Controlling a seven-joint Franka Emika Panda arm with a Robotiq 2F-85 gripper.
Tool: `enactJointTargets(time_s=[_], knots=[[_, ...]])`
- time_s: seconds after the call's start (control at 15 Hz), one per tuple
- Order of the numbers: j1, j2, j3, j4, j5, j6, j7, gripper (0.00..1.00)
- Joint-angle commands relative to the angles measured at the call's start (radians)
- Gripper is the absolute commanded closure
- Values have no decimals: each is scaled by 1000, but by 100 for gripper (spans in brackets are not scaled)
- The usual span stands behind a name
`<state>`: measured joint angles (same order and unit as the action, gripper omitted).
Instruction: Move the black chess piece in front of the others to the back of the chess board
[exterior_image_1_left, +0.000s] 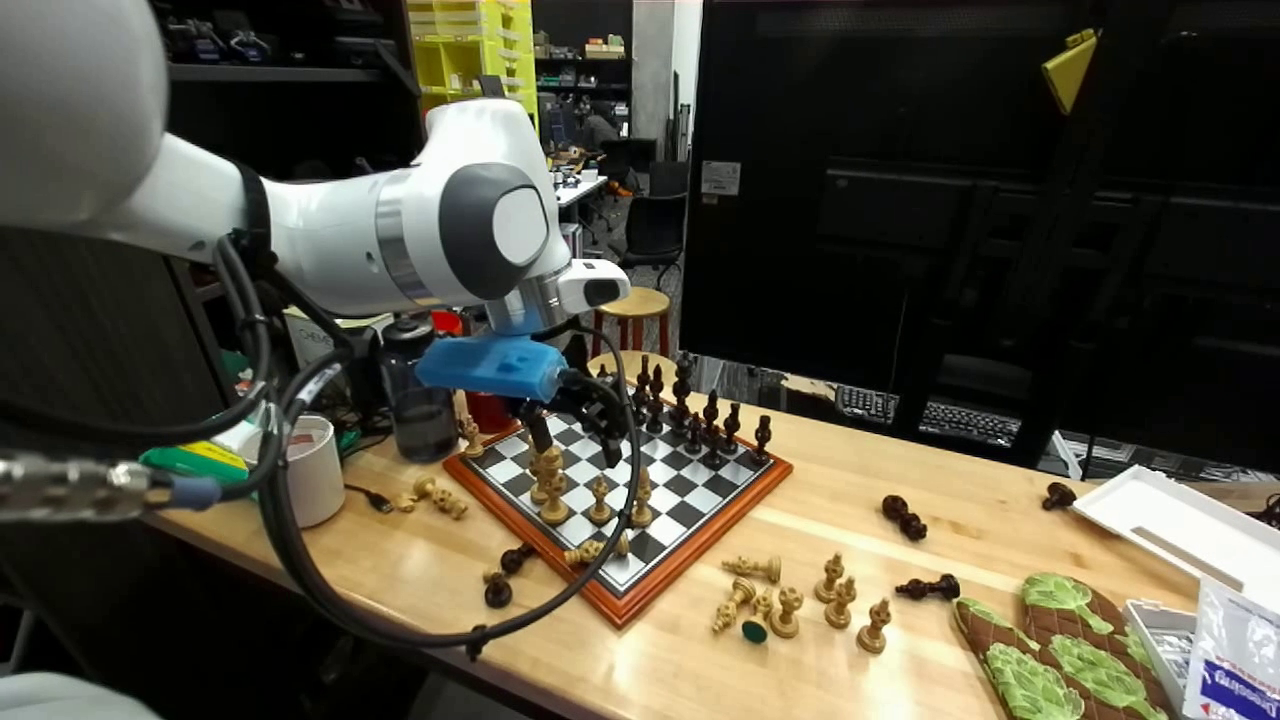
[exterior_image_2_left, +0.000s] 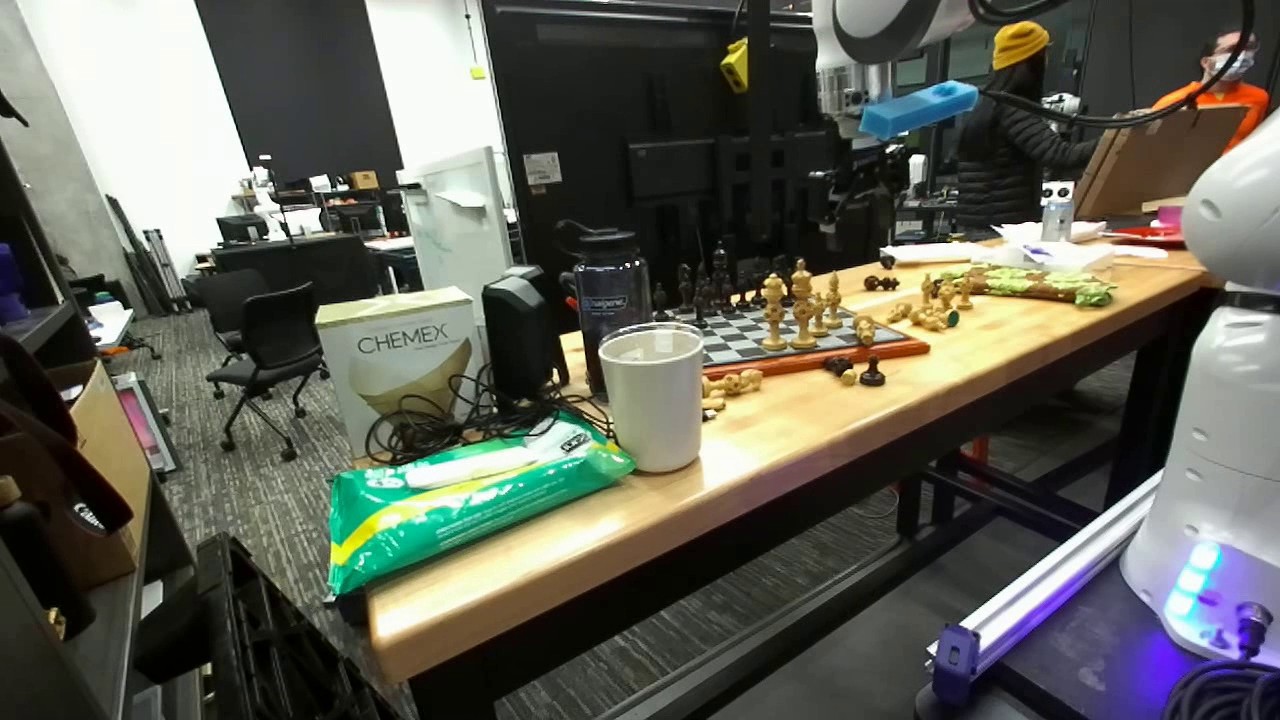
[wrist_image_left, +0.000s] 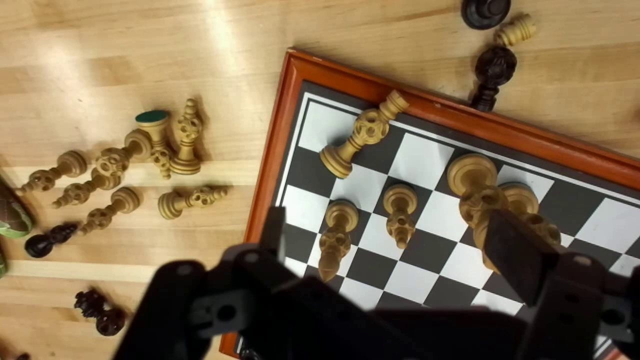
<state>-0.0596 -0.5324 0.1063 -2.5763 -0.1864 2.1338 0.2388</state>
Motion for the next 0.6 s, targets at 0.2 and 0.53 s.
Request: enactJointTargets(time_s=[0.2,0.53], knots=[[6,0,-5,2,-2,-3,2,0],[-13,51,-8,33,6,29,61,0]])
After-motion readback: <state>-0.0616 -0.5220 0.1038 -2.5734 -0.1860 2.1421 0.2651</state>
